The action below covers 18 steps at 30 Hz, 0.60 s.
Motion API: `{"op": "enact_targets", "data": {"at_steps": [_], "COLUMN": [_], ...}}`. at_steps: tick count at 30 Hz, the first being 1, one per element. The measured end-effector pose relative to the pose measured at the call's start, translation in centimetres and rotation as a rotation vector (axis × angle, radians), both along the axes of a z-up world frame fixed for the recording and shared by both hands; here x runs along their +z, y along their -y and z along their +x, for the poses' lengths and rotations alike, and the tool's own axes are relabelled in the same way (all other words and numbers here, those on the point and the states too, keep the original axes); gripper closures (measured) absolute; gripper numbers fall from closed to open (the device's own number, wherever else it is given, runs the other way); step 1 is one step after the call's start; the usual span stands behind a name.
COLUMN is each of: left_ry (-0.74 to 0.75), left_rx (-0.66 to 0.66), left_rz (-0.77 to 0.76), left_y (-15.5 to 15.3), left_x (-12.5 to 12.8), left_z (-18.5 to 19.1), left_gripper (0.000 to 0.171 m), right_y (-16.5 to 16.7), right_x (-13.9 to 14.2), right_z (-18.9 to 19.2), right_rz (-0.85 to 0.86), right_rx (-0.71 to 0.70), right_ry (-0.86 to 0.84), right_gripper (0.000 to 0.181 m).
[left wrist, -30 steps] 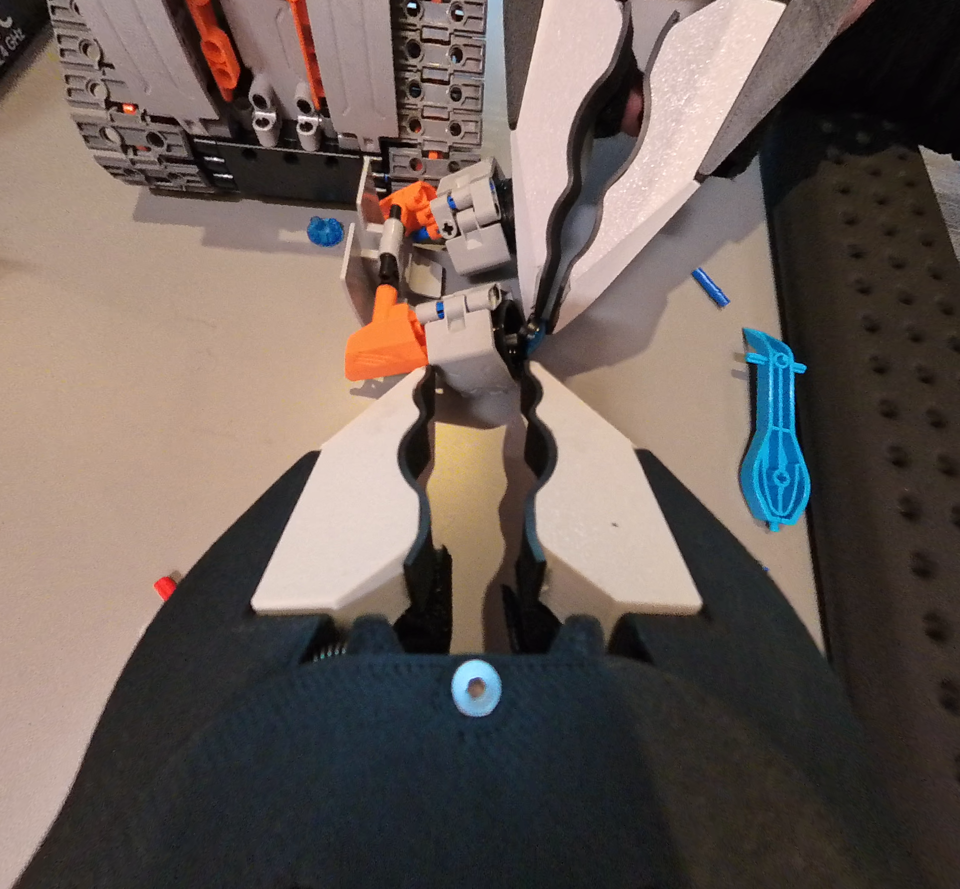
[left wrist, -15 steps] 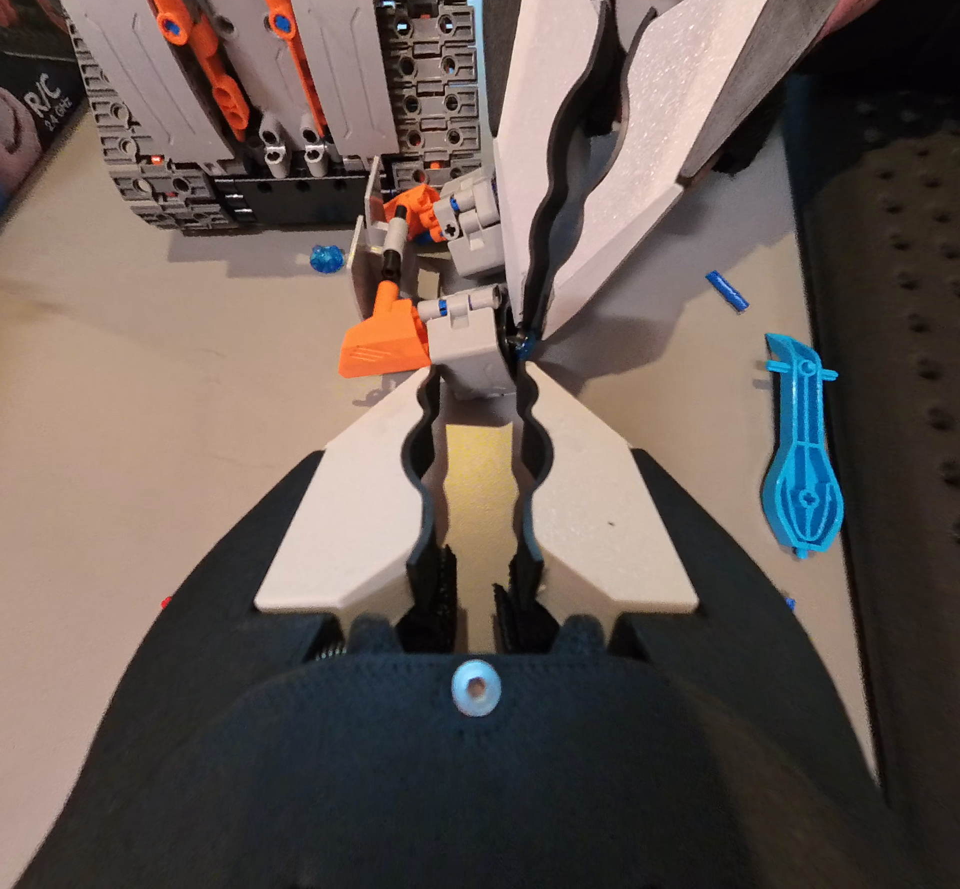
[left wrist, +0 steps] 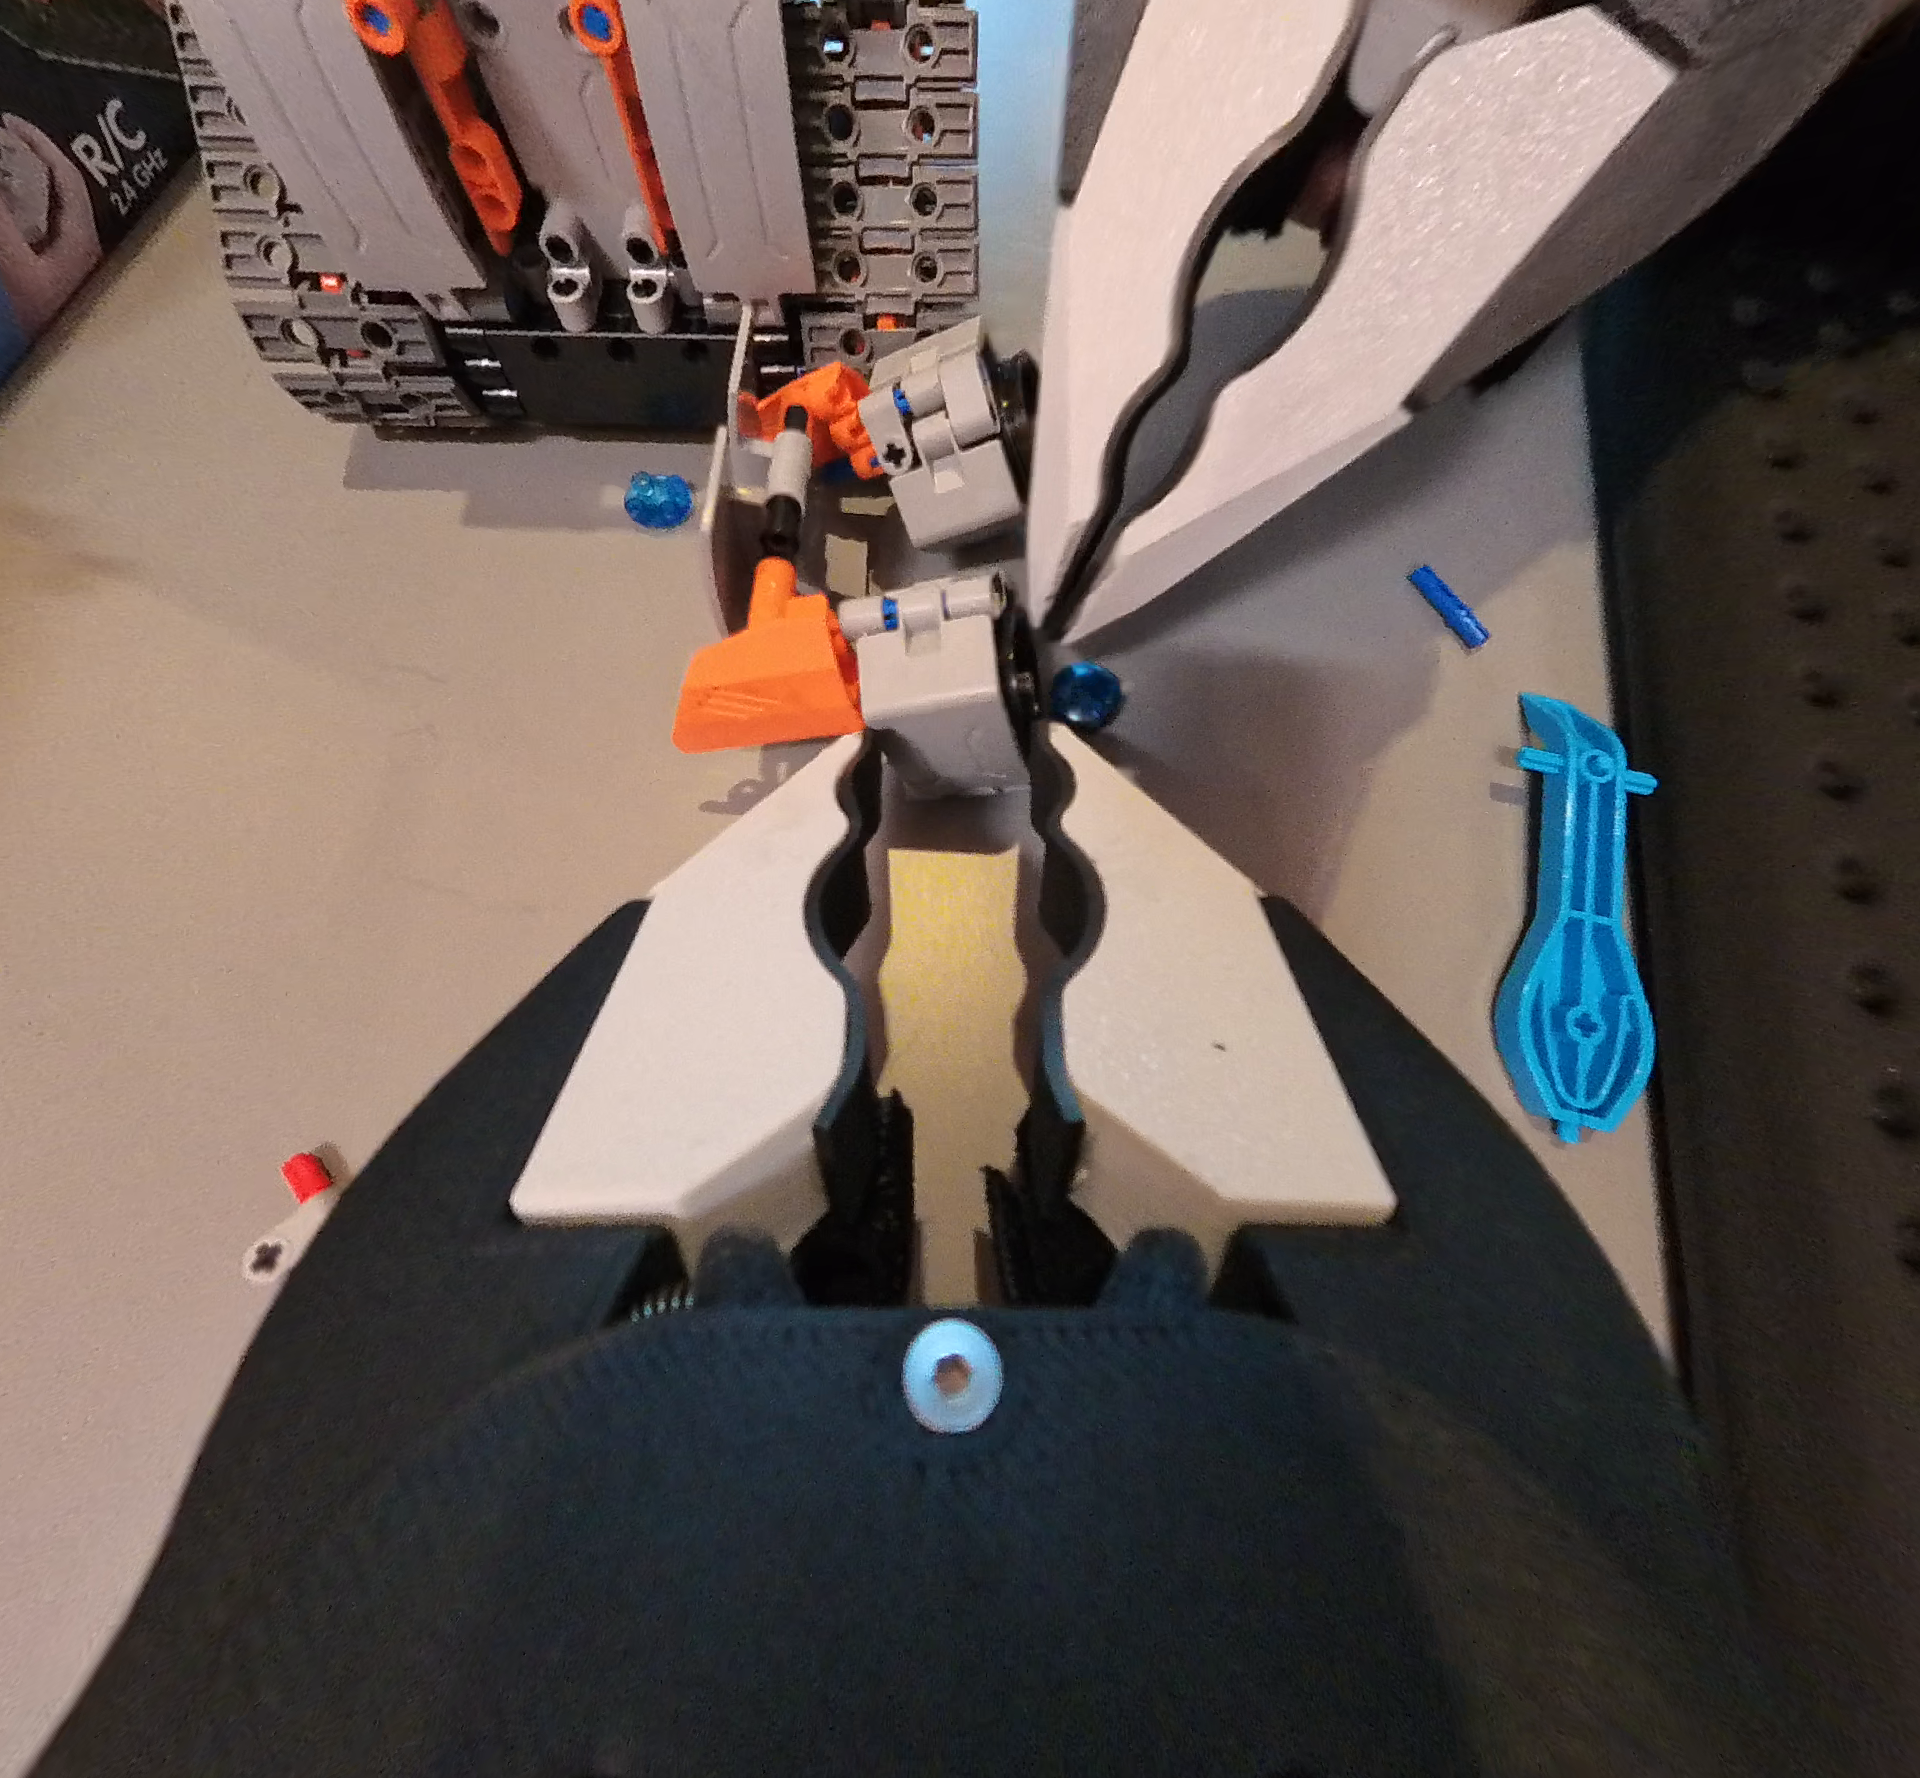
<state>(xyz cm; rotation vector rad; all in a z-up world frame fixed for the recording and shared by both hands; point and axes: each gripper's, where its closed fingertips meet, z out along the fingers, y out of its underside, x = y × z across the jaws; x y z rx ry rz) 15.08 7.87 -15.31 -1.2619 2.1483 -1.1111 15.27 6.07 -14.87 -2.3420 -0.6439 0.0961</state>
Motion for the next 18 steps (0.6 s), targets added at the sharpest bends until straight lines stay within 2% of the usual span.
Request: {"op": "enact_targets", "data": {"at_steps": [2,4,8,12,18], "left_ry": [-0.011,-0.017,-0.037,-0.054,-0.058], "left_rx": [0.011,0.029,0.084,0.126,0.146], "left_rz": [-0.014,-0.023,-0.038,-0.055,-0.075], "left_y": [-0.1,-0.5,-1.6,-2.0,-1.8], "left_x": [0.0,0.1,0.2,0.0,0.1], "left_z": [-0.2,-0.5,-1.2,-2.3,-3.4], "left_gripper": [0.145,0.146,0.146,0.146,0.145], "right_y": [0.6,1.6,1.9,1.5,1.1], "right_x": [0.5,0.0,-1.0,-2.5,-2.8], "right_z": [-0.2,-0.6,-1.1,-0.5,-0.9], "right_rz": [0.019,-0.014,-0.039,-0.091,-0.112], "right_rx": [0.044,0.111,0.154,0.098,0.078], "right_ry": [0.016,0.033,0.063,0.082,0.015], "right_gripper": [0.181,0.174,0.161,0.162,0.168]}}
